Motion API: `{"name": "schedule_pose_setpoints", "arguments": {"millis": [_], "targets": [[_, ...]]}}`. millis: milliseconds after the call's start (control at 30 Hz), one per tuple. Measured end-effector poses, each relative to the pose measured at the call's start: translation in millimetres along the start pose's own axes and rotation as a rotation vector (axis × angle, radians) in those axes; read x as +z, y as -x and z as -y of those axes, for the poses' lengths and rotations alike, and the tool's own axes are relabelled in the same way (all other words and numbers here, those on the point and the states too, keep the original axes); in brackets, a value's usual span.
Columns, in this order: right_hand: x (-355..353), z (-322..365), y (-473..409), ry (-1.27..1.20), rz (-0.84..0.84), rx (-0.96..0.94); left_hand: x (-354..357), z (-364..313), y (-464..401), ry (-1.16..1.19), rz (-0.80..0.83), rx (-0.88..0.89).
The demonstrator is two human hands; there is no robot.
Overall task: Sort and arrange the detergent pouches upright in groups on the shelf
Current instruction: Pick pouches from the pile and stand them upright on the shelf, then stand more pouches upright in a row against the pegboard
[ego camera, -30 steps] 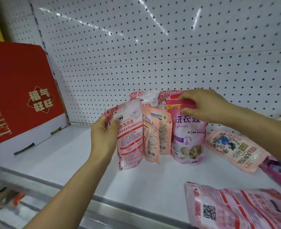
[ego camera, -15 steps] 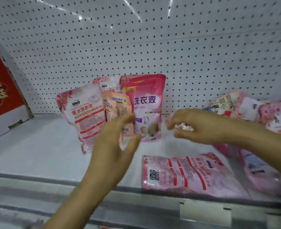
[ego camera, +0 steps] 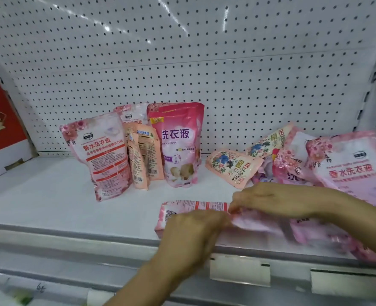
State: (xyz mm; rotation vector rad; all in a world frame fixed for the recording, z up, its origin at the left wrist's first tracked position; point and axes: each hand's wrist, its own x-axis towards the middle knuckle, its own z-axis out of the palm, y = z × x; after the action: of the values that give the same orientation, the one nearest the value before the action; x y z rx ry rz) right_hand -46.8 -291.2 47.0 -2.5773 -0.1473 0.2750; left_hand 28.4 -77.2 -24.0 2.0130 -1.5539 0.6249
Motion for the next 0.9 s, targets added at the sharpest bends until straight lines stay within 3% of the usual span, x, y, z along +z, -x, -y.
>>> {"name": "schedule_pose_setpoints", "arguments": {"millis": [67,167,300,367,700,900], "targets": [[-10,6,6,-0.17,-0.02,-0.023,-14,14,-8,0.134,-0.141,-0.197],[-20,24,5,-0.284,-0.247,-0.109,-33,35,-21,0.375,-0.265,-0.388],[-31,56,-37,-0.166,-0.629,-0.214,-57,61,-31,0.562,-0.388,-0.489],[-45,77,-59,-0.08,-0.712,-0.221,-65,73,-30,0.604,-0.458,-0.536],[-62,160,-156,0.385,-0.693,-0.266,-106,132,6,0.54,-0.557,-0.818],[-55,151,-186,0.307,-0.612,-0.226,-121,136,3,0.538,-0.461,-0.778]]}}
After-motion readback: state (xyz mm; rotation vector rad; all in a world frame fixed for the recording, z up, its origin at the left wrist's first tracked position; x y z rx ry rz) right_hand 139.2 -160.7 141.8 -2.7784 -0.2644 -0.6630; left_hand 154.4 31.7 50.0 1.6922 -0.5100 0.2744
